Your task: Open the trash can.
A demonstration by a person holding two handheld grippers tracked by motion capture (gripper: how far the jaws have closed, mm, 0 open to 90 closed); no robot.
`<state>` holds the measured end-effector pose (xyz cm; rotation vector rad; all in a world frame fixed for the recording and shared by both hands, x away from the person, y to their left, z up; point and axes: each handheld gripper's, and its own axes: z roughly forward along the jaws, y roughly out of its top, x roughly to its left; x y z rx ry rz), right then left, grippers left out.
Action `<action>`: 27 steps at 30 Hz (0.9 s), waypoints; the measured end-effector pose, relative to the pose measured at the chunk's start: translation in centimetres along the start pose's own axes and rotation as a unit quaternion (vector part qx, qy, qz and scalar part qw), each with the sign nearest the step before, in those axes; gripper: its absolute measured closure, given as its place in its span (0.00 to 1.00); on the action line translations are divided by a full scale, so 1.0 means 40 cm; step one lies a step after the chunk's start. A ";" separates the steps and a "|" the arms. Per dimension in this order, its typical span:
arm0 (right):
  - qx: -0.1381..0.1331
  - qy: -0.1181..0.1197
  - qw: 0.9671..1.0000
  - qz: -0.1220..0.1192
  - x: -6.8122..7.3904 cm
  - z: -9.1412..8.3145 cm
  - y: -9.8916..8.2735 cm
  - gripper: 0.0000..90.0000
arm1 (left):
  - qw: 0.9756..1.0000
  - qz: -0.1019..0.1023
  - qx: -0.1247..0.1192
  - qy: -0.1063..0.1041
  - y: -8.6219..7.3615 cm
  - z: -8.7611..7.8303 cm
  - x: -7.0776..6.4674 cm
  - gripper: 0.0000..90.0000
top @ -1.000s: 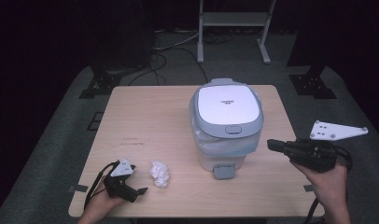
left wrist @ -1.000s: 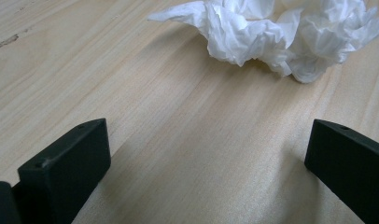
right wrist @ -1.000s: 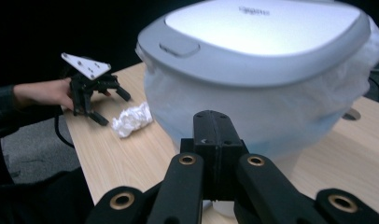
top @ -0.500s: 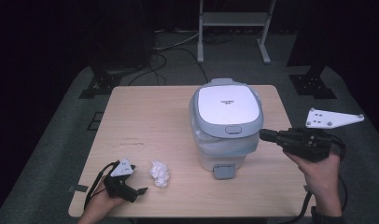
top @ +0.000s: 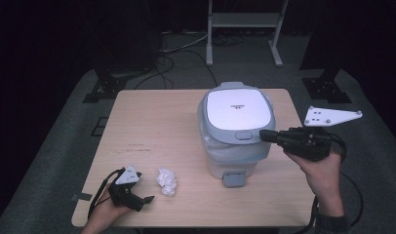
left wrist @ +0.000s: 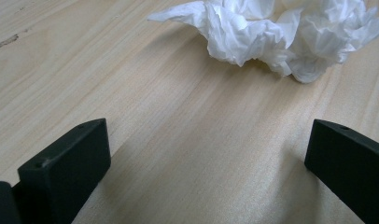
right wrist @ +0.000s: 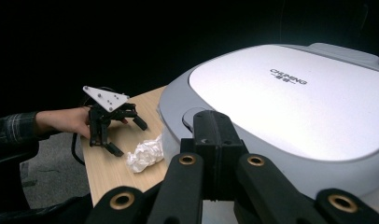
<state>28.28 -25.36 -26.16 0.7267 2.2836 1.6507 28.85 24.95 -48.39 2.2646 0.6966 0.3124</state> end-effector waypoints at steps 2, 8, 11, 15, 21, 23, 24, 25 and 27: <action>0.004 0.000 1.000 -0.001 0.000 0.010 0.004 1.00 | 1.000 0.000 0.000 0.000 0.000 0.000 0.000 0.00; 0.007 0.004 1.000 -0.003 -0.003 0.026 0.008 1.00 | 1.000 0.000 0.000 0.000 0.000 0.000 0.000 0.00; 0.008 0.006 1.000 -0.003 -0.004 0.035 0.011 1.00 | 1.000 0.000 0.001 -0.001 0.000 0.000 0.000 0.00; 0.010 0.010 1.000 -0.004 -0.006 0.049 0.016 1.00 | 1.000 0.000 0.001 -0.001 0.000 0.000 0.000 0.00; 0.013 0.014 1.000 -0.006 -0.007 0.069 0.023 1.00 | 1.000 0.000 0.001 -0.001 0.000 0.000 0.000 0.00; 0.014 0.014 1.000 -0.005 -0.007 0.072 0.024 1.00 | 1.000 0.000 0.001 -0.001 0.000 0.000 0.000 0.00; 0.014 0.014 1.000 -0.006 -0.007 0.075 0.024 1.00 | 1.000 0.000 0.001 0.000 0.000 0.000 0.000 0.00; 0.017 0.014 1.000 -0.007 -0.008 0.082 0.025 1.00 | 1.000 0.000 0.001 0.000 0.000 0.000 0.000 0.00; 0.020 0.014 1.000 -0.007 -0.009 0.090 0.025 1.00 | 1.000 0.000 0.001 0.000 0.000 0.000 0.000 0.00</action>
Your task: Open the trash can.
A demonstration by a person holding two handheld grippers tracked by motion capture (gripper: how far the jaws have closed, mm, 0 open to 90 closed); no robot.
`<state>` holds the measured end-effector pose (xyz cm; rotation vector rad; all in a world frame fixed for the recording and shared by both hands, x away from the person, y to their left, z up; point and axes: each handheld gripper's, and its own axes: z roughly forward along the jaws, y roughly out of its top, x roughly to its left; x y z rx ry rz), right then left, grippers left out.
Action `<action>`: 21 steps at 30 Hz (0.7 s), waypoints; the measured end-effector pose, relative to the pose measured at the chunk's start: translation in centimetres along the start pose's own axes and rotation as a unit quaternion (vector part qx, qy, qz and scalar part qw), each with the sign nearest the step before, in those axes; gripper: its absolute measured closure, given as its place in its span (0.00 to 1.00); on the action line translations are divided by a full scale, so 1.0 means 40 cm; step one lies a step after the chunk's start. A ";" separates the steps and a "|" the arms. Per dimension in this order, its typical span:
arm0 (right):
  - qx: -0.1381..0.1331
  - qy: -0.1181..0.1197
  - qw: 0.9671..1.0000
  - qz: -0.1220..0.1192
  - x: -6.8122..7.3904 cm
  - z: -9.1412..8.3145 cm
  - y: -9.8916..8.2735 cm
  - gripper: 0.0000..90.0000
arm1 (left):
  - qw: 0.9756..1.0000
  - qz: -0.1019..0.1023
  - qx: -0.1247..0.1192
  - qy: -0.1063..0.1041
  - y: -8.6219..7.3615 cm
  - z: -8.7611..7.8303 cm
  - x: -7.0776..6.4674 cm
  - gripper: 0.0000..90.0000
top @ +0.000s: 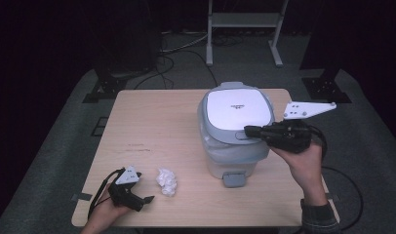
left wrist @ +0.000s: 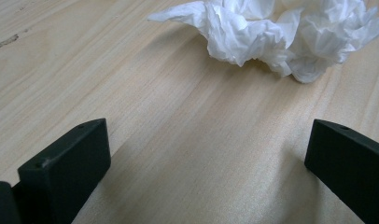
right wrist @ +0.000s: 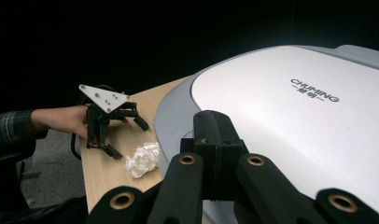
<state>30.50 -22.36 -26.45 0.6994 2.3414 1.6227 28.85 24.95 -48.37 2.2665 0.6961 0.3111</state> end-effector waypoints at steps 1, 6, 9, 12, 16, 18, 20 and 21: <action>0.000 0.000 1.000 0.000 0.000 0.000 0.000 1.00 | 1.000 0.000 0.000 0.000 0.000 0.000 0.000 0.00; 0.005 0.004 1.000 0.001 -0.005 0.015 -0.002 1.00 | 1.000 0.000 0.000 0.000 0.000 0.000 0.000 0.00; 0.002 0.002 1.000 0.000 -0.005 0.016 -0.004 1.00 | 1.000 0.000 0.000 0.000 0.000 0.000 0.000 0.00; 0.002 0.001 1.000 0.001 -0.003 0.015 -0.006 1.00 | 1.000 0.000 0.000 0.000 0.000 0.000 0.000 0.00; 0.007 -0.002 1.000 -0.004 0.001 0.016 -0.008 1.00 | 1.000 0.000 0.000 0.000 0.000 0.000 0.000 0.00; 0.007 -0.003 1.000 -0.006 0.002 0.016 -0.008 1.00 | 1.000 0.000 0.000 0.000 0.000 0.000 0.000 0.00; 0.005 -0.004 1.000 -0.007 0.003 0.016 -0.008 1.00 | 1.000 0.000 0.000 0.000 0.000 0.000 0.000 0.00; 0.005 -0.004 1.000 -0.008 0.004 0.015 -0.007 1.00 | 1.000 -0.001 0.000 0.000 0.000 0.000 0.000 0.00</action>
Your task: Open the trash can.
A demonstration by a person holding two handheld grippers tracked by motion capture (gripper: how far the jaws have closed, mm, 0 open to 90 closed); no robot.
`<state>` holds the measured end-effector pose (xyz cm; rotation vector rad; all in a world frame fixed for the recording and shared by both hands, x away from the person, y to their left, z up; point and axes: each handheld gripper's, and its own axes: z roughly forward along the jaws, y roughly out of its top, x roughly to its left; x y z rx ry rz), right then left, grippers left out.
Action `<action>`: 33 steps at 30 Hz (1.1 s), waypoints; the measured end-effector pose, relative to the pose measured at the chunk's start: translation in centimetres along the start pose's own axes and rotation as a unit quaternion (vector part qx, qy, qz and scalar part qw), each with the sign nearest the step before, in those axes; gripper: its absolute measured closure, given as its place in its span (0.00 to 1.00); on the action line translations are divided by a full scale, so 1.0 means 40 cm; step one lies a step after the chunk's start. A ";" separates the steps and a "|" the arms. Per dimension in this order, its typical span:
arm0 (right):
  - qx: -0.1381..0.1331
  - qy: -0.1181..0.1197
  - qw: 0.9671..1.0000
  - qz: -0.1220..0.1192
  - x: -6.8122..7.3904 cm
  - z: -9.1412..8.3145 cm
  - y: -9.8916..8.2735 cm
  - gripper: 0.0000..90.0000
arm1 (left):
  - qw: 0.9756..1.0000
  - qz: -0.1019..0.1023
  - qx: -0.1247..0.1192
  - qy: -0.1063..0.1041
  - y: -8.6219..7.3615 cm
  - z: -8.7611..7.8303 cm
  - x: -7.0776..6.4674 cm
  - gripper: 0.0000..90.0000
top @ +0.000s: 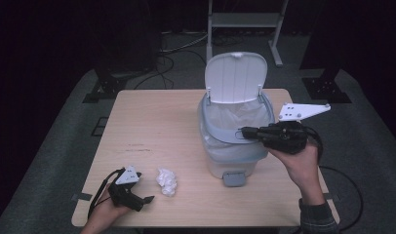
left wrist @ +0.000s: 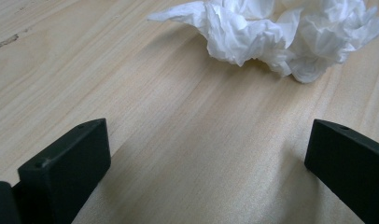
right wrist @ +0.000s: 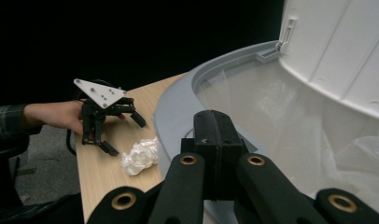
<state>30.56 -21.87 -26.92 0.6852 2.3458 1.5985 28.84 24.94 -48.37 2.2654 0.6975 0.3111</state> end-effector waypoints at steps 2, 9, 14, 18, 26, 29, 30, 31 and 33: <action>0.001 -0.004 1.000 -0.002 0.002 -0.001 0.001 1.00 | 1.000 0.000 0.000 0.000 0.000 0.000 0.000 0.00; -0.017 -0.010 1.000 -0.011 0.021 -0.028 0.009 0.97 | 1.000 0.000 -0.001 0.000 0.000 0.000 0.000 0.00; -0.021 -0.024 0.999 -0.007 0.024 -0.060 0.003 0.93 | 1.000 0.000 0.000 0.000 0.000 0.000 0.000 0.00; -0.020 -0.037 0.999 0.000 0.021 -0.082 -0.010 0.89 | 1.000 0.000 0.000 0.000 0.000 0.000 0.000 0.00; -0.015 -0.061 0.998 0.016 0.015 -0.112 -0.040 0.73 | 1.000 0.000 0.000 0.000 0.000 0.000 0.000 0.00; -0.014 -0.071 0.997 0.024 0.013 -0.124 -0.050 0.65 | 1.000 0.000 0.000 0.000 0.000 0.000 0.000 0.00; -0.013 -0.074 0.997 0.027 0.012 -0.126 -0.053 0.63 | 1.000 0.000 0.000 0.000 0.000 0.000 0.000 0.00; -0.013 -0.077 0.997 0.028 0.011 -0.128 -0.056 0.60 | 1.000 0.000 -0.001 0.000 0.000 0.000 0.000 0.00; -0.010 -0.085 0.996 0.033 0.009 -0.132 -0.063 0.53 | 1.000 0.000 -0.001 0.000 0.000 0.000 0.000 0.00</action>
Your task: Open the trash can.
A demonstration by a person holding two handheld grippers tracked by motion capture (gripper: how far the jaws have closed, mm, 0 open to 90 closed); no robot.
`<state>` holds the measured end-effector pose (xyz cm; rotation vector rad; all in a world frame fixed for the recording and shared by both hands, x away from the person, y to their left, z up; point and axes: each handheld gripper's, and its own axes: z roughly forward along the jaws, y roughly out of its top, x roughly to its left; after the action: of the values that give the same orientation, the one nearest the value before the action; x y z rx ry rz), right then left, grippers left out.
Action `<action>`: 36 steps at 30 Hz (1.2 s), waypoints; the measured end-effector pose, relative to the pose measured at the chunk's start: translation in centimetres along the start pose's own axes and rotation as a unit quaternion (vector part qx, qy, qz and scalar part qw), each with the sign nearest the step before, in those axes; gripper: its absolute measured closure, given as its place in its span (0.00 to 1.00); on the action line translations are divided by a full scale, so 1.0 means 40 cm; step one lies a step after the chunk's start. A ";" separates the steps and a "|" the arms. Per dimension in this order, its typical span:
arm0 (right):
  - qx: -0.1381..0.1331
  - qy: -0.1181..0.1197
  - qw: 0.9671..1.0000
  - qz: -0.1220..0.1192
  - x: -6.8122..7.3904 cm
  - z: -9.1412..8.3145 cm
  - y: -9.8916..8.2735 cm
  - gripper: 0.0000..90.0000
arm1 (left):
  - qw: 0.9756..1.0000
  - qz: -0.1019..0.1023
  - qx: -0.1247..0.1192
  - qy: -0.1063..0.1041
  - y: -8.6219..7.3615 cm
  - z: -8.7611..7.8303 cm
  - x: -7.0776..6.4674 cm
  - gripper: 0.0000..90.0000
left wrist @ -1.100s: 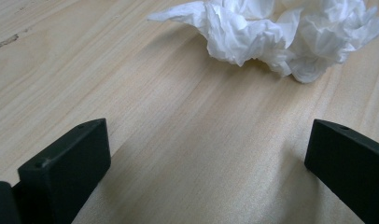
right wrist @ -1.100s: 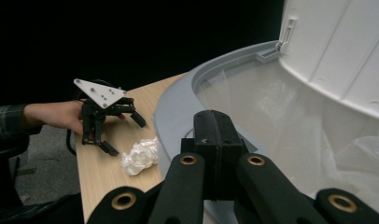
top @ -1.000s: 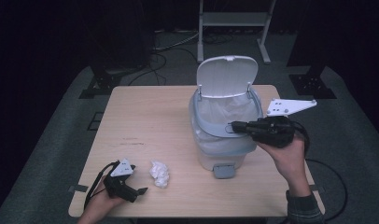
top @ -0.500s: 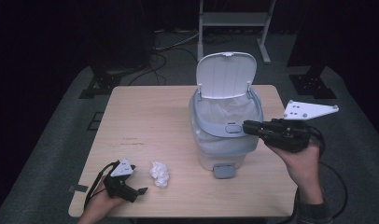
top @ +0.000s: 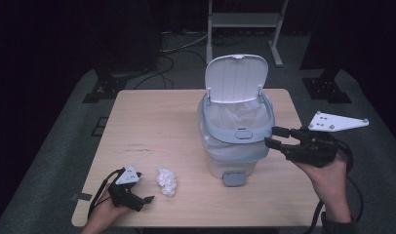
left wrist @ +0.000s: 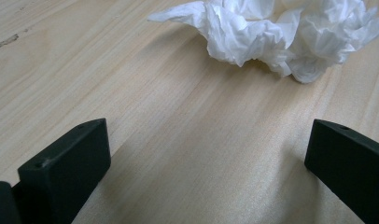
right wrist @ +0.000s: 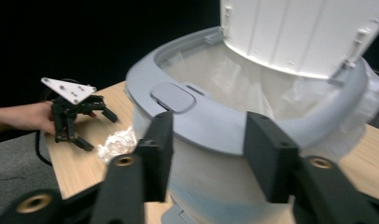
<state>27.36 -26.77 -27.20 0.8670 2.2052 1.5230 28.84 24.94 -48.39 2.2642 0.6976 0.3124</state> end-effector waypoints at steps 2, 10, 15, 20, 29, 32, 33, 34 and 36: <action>0.004 -0.006 1.000 0.003 -0.004 -0.002 -0.007 0.47 | 1.000 0.000 0.000 0.000 0.000 0.000 0.000 0.00; 0.015 -0.032 0.999 0.011 -0.014 -0.015 -0.043 0.25 | 1.000 0.000 0.000 0.000 0.000 0.000 0.000 0.00; 0.031 -0.048 0.998 0.012 -0.020 -0.013 -0.073 0.16 | 1.000 0.000 0.000 0.000 0.000 0.000 0.000 0.00; 0.043 -0.056 0.997 0.019 -0.027 -0.011 -0.108 0.11 | 1.000 0.000 0.000 0.000 0.000 0.000 0.000 0.00; 0.060 -0.088 0.994 0.036 -0.041 0.002 -0.185 0.02 | 1.000 0.000 0.001 0.000 -0.001 -0.001 -0.001 0.00; 0.065 -0.096 0.993 0.029 -0.046 0.015 -0.214 0.01 | 1.000 0.000 0.001 0.000 -0.001 -0.001 -0.001 0.00; 0.066 -0.096 0.993 0.028 -0.047 0.020 -0.223 0.01 | 1.000 0.000 0.001 0.000 -0.001 -0.001 -0.001 0.00; 0.069 -0.096 0.993 0.027 -0.048 0.025 -0.232 0.01 | 1.000 0.000 0.001 0.000 -0.001 -0.001 -0.001 0.00; 0.075 -0.098 0.992 0.021 -0.048 0.035 -0.249 0.01 | 1.000 0.000 0.001 0.000 -0.001 -0.001 -0.001 0.00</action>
<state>26.67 -29.43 -37.04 1.0678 2.1897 1.2426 28.78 24.97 -48.37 2.2655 0.6993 0.3116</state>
